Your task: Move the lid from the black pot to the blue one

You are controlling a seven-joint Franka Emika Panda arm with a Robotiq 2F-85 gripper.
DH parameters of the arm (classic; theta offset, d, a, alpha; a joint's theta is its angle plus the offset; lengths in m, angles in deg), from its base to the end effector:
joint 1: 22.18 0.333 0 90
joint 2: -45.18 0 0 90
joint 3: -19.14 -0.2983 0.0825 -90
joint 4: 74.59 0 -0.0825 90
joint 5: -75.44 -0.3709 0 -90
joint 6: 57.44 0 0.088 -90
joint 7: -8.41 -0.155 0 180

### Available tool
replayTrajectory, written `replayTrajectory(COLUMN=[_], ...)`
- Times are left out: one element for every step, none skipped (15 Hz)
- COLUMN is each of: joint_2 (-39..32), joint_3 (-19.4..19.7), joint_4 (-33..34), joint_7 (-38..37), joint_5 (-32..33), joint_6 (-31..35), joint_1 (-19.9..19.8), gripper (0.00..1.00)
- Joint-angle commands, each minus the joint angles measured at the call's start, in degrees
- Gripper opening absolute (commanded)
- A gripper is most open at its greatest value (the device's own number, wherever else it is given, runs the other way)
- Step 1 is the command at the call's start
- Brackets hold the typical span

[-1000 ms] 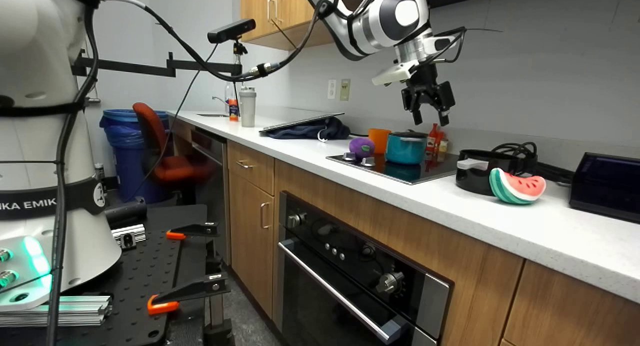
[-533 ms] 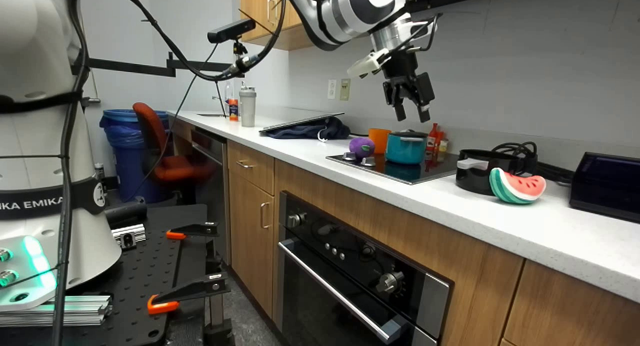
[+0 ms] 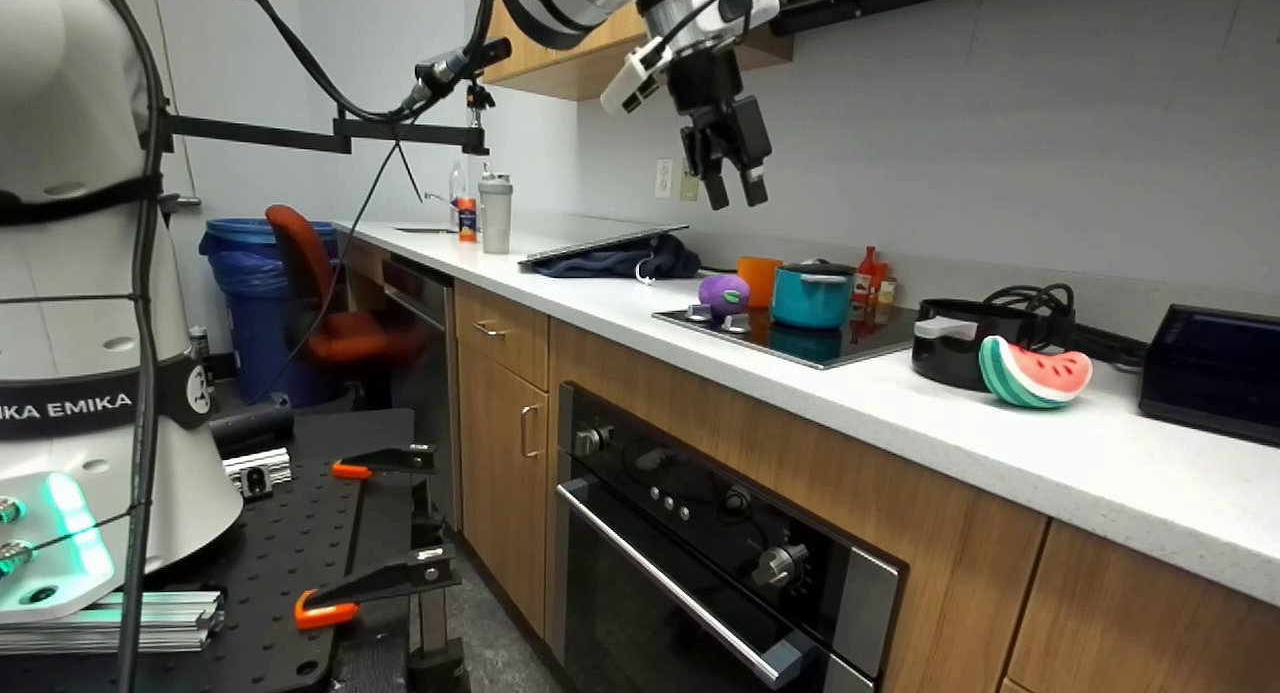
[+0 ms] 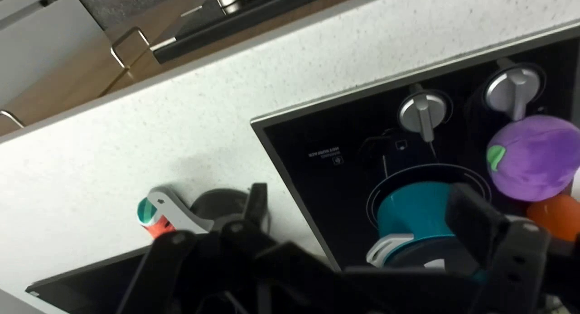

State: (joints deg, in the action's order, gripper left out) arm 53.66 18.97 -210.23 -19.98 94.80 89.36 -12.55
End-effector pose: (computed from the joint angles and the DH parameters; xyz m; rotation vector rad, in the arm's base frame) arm 0.5115 0.0846 0.3660 2.9730 -0.1080 0.5969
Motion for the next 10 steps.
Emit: replayTrajectory(joint_2=[7.5, 8.5, 9.4, 10.1, 10.7, 11.2, 11.6, 11.9, 12.2, 12.5], joint_3=[-5.0, -5.8, -6.6, -7.3, -7.8, -8.3, -8.7, -9.1, -9.3, -9.6], joint_4=[-4.6, -5.1, -5.5, -5.8, -6.1, -6.4, -6.6, -6.8, -7.0, -7.2], joint_7=[-1.3, -1.3, -1.3, -1.3, -1.4, -1.4, -1.4, -1.4, -1.4, -1.4], joint_5=[-0.2, -0.3, -0.5, -0.6, -0.5, -0.5, -0.4, -0.4, -0.4, -0.4], joint_6=[-5.7, -6.8, -7.7, -8.2, -8.4, -8.5, -8.2, -8.0, -7.8, -7.7], joint_1=[-3.5, -4.1, -4.6, -5.0, -5.5, -5.9, -6.3, -6.7, -7.0, -7.3], gripper=[1.0, 1.0, 1.0, 1.0, 1.0, 1.0, 1.0, 1.0, 1.0, 1.0])
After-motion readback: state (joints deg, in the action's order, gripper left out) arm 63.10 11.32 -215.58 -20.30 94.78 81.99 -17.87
